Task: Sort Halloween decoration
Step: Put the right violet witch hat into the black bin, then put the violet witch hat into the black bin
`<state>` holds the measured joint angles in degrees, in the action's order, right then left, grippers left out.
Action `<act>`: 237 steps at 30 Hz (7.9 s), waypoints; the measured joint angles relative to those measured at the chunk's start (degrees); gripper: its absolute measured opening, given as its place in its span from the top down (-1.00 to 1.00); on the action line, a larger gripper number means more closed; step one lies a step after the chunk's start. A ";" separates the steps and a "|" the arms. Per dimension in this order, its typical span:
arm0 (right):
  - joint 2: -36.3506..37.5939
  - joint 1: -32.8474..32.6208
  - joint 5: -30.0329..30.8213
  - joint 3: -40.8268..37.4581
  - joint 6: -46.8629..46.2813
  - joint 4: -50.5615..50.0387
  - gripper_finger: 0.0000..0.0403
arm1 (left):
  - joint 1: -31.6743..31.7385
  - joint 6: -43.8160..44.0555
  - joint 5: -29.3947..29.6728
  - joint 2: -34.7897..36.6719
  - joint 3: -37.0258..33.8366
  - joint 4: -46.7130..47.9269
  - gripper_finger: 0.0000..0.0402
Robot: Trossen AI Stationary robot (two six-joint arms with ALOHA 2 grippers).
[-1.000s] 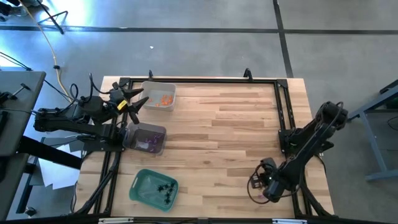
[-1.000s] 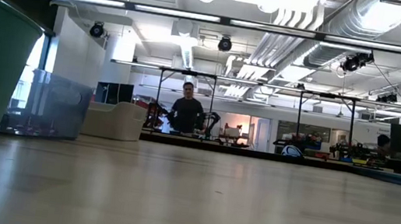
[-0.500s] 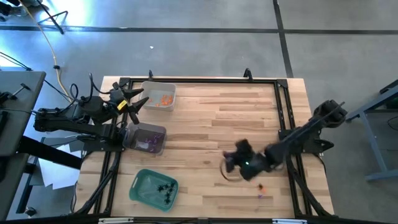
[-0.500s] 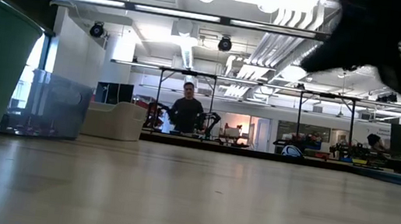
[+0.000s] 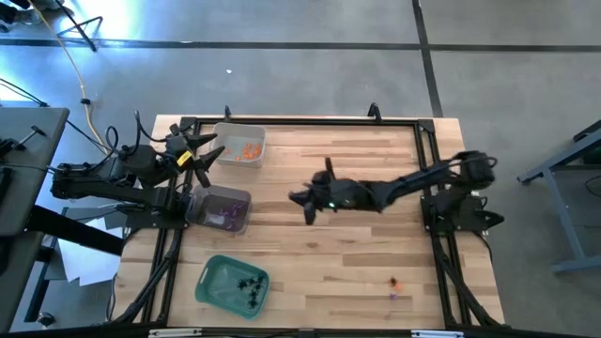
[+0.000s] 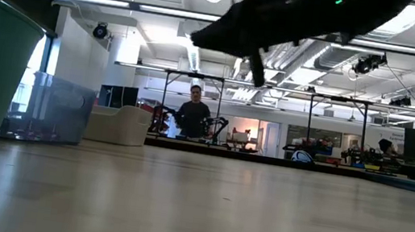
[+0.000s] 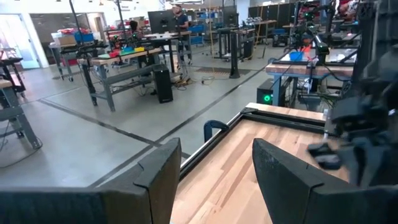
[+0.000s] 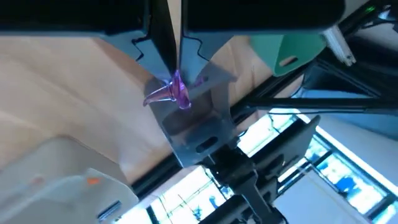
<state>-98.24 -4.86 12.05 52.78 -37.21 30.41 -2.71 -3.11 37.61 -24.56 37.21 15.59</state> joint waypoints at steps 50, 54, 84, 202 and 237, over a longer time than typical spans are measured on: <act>-34.74 7.12 -19.17 53.22 21.82 -25.06 0.98 | 0.01 -3.03 2.66 0.13 0.00 -1.76 0.07; -34.74 7.12 -19.17 53.20 22.48 -25.07 0.83 | 0.01 -3.04 2.66 0.13 0.00 -1.76 0.07; -26.59 2.39 -14.08 53.13 15.89 -63.59 0.35 | 0.01 -3.08 2.61 0.09 0.00 -1.70 0.07; -5.99 -45.80 -15.09 9.72 -90.19 -69.49 1.00 | 0.01 -3.08 2.61 0.09 0.00 -1.70 0.07; -5.59 -11.15 14.29 13.18 -12.57 -29.52 1.00 | 0.00 -3.07 2.61 0.09 0.00 -1.70 0.07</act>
<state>-103.83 -16.01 26.34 65.95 -49.78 0.90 -2.71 -6.19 40.23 -24.47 37.21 13.89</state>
